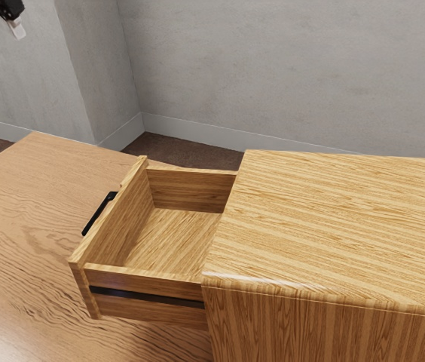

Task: Push the drawer handle with one arm to close the drawer

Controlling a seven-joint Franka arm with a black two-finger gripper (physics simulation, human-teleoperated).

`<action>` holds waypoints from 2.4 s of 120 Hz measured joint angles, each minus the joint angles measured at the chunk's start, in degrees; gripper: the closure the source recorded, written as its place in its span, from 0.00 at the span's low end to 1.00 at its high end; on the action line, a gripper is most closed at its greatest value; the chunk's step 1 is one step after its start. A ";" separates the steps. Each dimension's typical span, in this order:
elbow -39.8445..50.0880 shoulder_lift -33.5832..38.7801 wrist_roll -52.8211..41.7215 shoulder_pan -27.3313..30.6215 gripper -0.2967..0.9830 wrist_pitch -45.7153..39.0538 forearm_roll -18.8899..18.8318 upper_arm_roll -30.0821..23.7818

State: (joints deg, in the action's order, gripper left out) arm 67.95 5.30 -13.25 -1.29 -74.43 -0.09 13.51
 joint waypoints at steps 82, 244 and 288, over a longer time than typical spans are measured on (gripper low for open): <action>59.38 31.54 -19.37 -5.48 0.36 -18.49 -16.64 12.22; 62.94 19.47 -49.81 -22.76 0.81 -37.62 -9.55 8.30; 64.18 19.93 -51.30 -23.60 0.84 -37.67 -7.86 6.23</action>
State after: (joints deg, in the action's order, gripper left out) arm 132.13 25.23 -64.55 -24.89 -112.10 -7.95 19.74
